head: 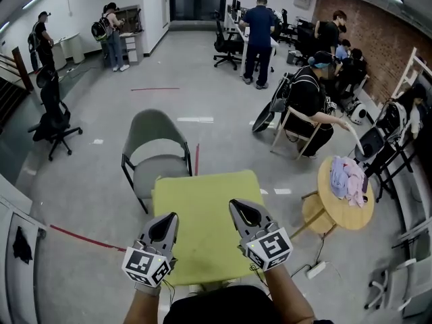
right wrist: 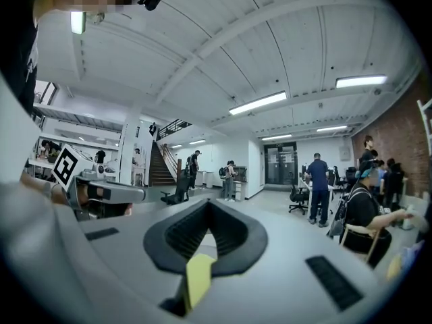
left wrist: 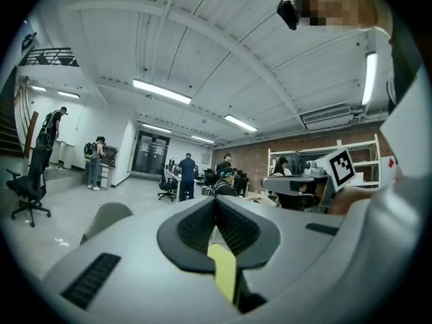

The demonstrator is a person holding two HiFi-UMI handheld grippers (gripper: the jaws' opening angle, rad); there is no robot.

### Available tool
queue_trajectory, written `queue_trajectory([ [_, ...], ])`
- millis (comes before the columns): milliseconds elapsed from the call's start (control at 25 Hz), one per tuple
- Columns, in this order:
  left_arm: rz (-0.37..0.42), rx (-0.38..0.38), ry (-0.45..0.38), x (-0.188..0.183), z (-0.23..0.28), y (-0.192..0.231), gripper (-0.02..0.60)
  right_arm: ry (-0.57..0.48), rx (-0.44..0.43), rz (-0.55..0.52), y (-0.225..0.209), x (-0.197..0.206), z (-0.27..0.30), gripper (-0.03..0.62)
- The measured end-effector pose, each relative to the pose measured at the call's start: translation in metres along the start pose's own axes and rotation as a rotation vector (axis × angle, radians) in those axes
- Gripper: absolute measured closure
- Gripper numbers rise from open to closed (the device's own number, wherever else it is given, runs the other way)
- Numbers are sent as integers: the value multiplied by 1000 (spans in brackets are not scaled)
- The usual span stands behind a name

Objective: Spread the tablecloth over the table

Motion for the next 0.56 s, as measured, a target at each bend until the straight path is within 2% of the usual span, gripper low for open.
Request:
queue_trajectory([
  [560,9,-40,-1,-11,11,1,569,-26,-22,39,-23,-9,7,585],
])
Point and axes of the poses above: the fingertips, and each gripper's own axes: z forward along the fingers, y to its left, x out of its underside, the point moved 10 cm from there along -z, backward along the fingers, and after that the axes turned 6 degrees about z, right-handed, at the moved point
